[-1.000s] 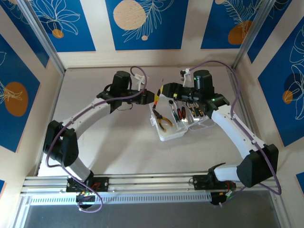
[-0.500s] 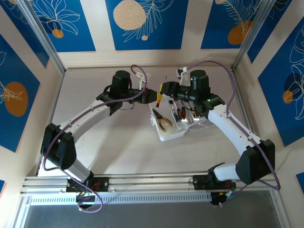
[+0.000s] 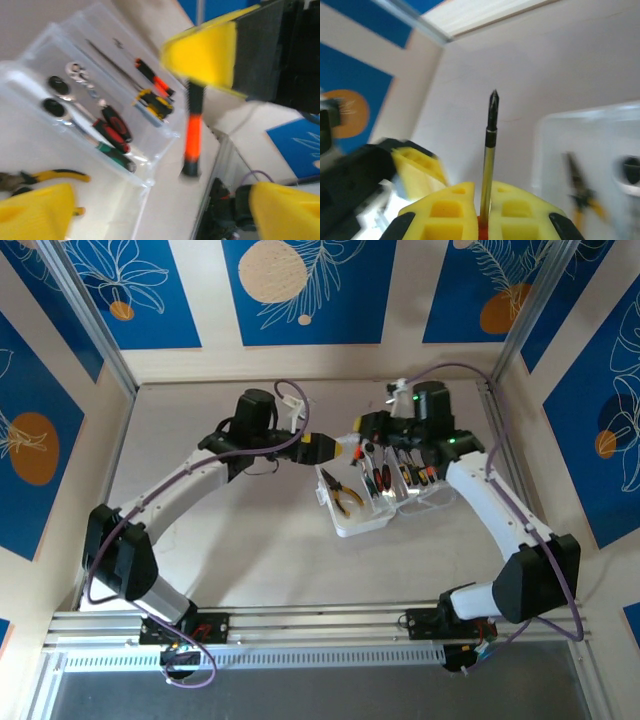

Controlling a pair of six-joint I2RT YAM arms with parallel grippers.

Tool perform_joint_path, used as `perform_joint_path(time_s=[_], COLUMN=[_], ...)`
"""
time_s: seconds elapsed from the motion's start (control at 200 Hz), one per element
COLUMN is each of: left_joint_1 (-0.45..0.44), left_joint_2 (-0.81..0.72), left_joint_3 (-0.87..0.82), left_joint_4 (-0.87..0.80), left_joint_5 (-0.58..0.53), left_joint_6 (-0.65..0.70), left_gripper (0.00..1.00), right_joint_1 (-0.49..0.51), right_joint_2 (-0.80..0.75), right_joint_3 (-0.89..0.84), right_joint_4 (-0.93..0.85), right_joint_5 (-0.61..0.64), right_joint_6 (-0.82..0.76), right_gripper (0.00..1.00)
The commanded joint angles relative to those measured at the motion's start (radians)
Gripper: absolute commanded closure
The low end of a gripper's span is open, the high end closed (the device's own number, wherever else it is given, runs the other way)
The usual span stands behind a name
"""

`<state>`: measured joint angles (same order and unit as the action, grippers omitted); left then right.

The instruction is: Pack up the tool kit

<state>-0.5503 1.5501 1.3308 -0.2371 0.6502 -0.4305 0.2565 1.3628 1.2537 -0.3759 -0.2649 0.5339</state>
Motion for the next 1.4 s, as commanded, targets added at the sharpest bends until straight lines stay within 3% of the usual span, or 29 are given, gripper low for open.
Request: perform_joint_path(time_s=[0.0,0.13,0.23,0.49,1.121,1.396], left_joint_1=[0.072,0.189,0.253,0.282,0.282,0.282], left_joint_2=[-0.057,-0.03,-0.001,0.022,0.078,0.096], left_joint_3=[0.07,0.082,0.05,-0.046,-0.048,-0.039], left_joint_4=[-0.278,-0.44,-0.484,-0.45,-0.429,-0.429], left_joint_5=[-0.257,-0.433,-0.501,-0.505,-0.454,-0.442], left_joint_6=[0.166,0.176,0.176,0.164,0.162,0.158], left_gripper=[0.0,0.0,0.0,0.0,0.0,0.0], right_joint_1=[-0.108,-0.177,-0.184,-0.159,-0.103,-0.101], right_joint_2=[-0.038,-0.004,0.035,0.169,0.329,0.315], right_joint_3=[0.106,0.172,0.189,0.231,0.225,0.229], right_joint_4=[-0.323,-0.521,-0.57,-0.589,-0.523,-0.523], right_joint_5=[0.079,0.301,0.464,0.665,0.743,0.73], right_joint_6=[-0.246,-0.391,-0.451,-0.565,-0.658,-0.648], right_gripper=[1.0,1.0,1.0,1.0,0.97,0.67])
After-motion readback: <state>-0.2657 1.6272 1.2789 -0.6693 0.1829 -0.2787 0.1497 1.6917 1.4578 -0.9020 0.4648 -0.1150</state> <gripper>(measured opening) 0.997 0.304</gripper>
